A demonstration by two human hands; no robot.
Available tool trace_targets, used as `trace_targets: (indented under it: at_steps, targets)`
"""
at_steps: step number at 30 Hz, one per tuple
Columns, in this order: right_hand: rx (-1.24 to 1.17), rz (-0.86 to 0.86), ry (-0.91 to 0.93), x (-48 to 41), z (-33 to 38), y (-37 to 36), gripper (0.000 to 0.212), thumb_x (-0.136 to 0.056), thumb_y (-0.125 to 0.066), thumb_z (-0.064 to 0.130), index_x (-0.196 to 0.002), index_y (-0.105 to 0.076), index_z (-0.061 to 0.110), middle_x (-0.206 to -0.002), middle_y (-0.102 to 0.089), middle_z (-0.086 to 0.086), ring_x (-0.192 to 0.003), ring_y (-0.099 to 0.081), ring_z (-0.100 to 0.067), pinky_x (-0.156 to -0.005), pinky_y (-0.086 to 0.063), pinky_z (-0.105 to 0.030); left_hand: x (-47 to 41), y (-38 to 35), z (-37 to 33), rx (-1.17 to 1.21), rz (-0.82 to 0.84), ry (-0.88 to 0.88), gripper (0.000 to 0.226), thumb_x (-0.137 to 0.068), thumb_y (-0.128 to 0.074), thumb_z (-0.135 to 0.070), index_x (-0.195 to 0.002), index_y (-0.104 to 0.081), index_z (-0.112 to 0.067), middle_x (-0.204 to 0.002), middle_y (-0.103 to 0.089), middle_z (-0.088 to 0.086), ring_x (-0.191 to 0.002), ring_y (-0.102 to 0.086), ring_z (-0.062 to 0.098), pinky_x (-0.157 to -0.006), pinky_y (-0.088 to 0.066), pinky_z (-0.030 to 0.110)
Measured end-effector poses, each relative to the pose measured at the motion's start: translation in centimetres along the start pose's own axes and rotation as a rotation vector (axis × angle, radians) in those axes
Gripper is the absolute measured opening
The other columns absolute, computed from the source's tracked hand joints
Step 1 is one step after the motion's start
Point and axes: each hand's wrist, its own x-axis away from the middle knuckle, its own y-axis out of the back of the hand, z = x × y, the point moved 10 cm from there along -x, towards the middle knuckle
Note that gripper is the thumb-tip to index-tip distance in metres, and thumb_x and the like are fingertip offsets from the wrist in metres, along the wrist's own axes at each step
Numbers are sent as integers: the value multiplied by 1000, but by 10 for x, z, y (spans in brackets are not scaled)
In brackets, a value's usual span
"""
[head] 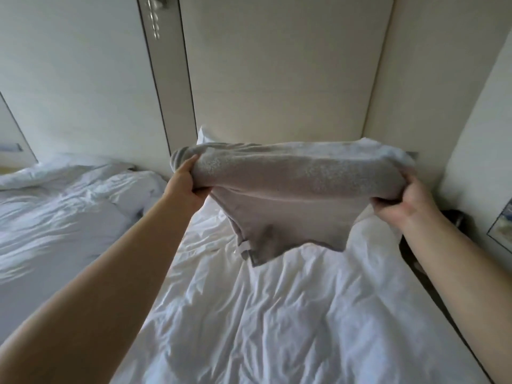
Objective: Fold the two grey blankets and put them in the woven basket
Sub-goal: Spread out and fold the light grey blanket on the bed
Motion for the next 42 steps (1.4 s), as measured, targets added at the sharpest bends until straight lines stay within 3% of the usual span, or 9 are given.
trace_targets:
  at_steps: [4,7,11,14,16,21,29,34,42]
  targets:
    - [58,-55,-29,28,-21,40,7,-78,-64,23,-82,-67,18,-72,-74,-2,-60,-71,-17,-55,-58,-26,25,42,27,-24,-50,35,55,-78,-76,-28,-121,-48,-7,-105,-60,14,-89,-62,26,-49,-56,32]
    - [115,-162,-72,61,-62,107,12,-86,-60,30,-85,-65,19,-68,-74,-4,-63,-70,-19,-53,-58,-29,52,104,77,-74,-102,104,46,-84,-70,-29,-120,-50,-10,-113,-62,14,-99,-62,26,-60,-56,29]
    - [153,-281,-166,134,-156,237,25,-90,-54,25,-74,-72,20,-66,-74,-4,-61,-71,-19,-51,-57,-28,104,234,173,-106,-212,230,56,-79,-74,-32,-127,-51,-13,-110,-64,15,-91,-65,26,-55,-54,34]
    - [199,-431,-276,216,-242,356,20,-94,-49,25,-87,-66,17,-64,-73,-4,-71,-67,-23,-47,-56,-27,162,359,250,-177,-334,351,64,-75,-77,-32,-130,-51,-13,-113,-65,15,-91,-65,27,-58,-53,35]
    - [268,-531,-359,281,-292,428,18,-94,-48,22,-86,-63,16,-57,-71,-3,-59,-69,-21,-40,-53,-25,212,441,292,-219,-426,429,68,-71,-80,-28,-131,-51,-13,-115,-64,17,-93,-65,30,-58,-54,35]
    - [231,-566,-461,401,-366,518,37,-93,-46,18,-72,-75,7,-62,-72,-7,-49,-68,-19,-42,-56,-34,319,577,345,-219,-590,512,71,-71,-81,-21,-133,-48,-10,-124,-60,20,-103,-63,36,-63,-55,41]
    - [62,-549,-303,461,-355,514,21,-88,-48,19,-102,-64,14,-73,-75,-3,-62,-72,-17,-55,-59,-32,380,586,330,-129,-570,495,66,-73,-80,-23,-131,-51,-10,-123,-60,18,-104,-62,36,-61,-53,44]
    - [-14,-445,-172,465,-324,476,64,-36,-72,20,-99,-65,17,-75,-75,-2,-64,-73,-19,-56,-59,-34,386,565,303,-133,-538,429,65,-66,-85,-20,-122,-55,-8,-106,-64,20,-89,-66,36,-60,-57,45]
    - [22,-489,-94,485,-305,456,17,-84,-56,20,-95,-67,21,-75,-74,2,-74,-70,-19,-59,-58,-27,405,552,285,-65,-509,463,68,-70,-82,-21,-129,-51,-6,-120,-62,20,-104,-62,36,-87,-54,49]
